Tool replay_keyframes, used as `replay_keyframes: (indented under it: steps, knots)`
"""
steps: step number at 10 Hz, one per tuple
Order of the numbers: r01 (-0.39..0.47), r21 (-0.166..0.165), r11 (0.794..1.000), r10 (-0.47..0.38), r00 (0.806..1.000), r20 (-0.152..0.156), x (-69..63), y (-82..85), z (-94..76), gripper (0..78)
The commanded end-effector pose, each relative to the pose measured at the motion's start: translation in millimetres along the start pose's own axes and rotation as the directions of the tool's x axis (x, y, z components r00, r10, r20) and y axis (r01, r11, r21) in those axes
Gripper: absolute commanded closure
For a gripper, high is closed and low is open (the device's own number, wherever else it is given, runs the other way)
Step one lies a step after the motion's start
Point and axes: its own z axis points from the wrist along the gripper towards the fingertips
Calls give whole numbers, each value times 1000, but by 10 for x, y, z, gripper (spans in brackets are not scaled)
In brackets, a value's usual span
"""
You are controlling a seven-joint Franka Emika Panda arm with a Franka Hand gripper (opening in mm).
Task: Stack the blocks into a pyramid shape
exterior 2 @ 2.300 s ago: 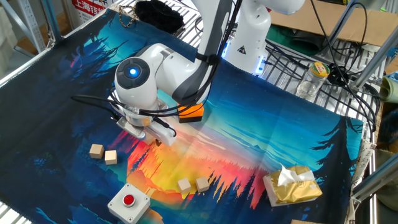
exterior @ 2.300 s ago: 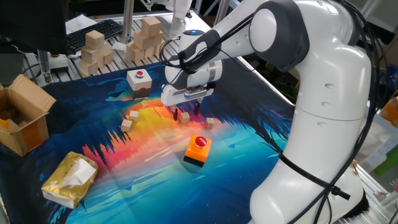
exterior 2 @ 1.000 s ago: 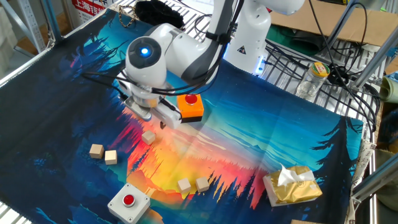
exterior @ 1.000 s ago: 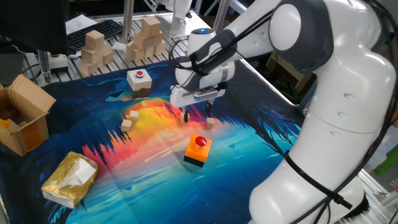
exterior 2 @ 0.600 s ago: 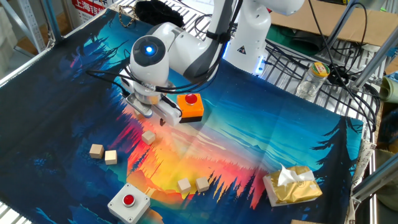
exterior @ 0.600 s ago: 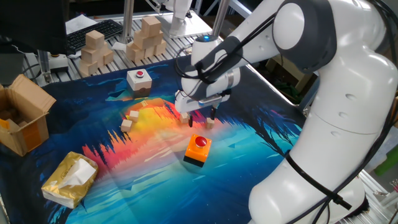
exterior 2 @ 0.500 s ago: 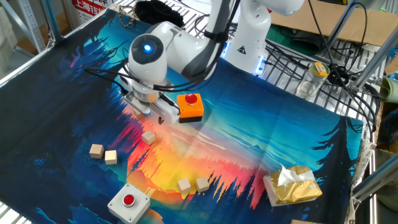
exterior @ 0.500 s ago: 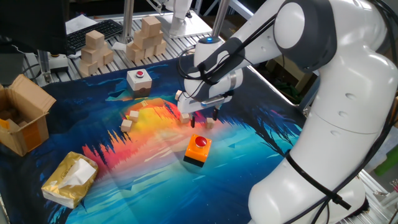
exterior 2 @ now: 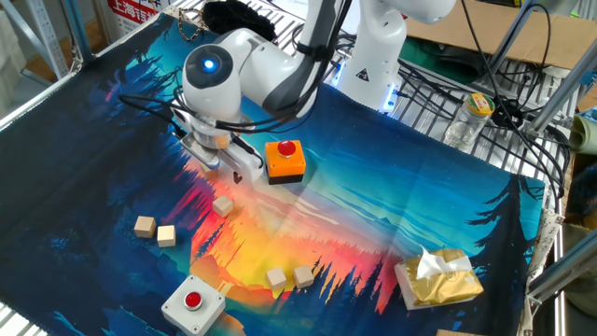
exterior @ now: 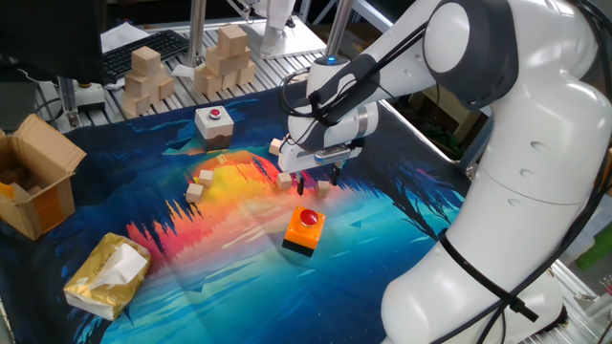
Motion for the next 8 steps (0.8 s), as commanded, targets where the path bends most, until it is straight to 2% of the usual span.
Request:
replay_keyframes:
  steps: [1, 4, 6, 8]
  knots:
    - [-6, -18, 1000, 6, 1000, 3, -15, -12, -5, 1]
    - [-43, -11, 999, 43, 999, 2, -19, -13, -1, 1]
    - [-60, -9, 998, 60, 998, 15, -36, -23, 3, 1]
    - [-71, -23, 997, 71, 998, 1, -36, -23, 3, 1]
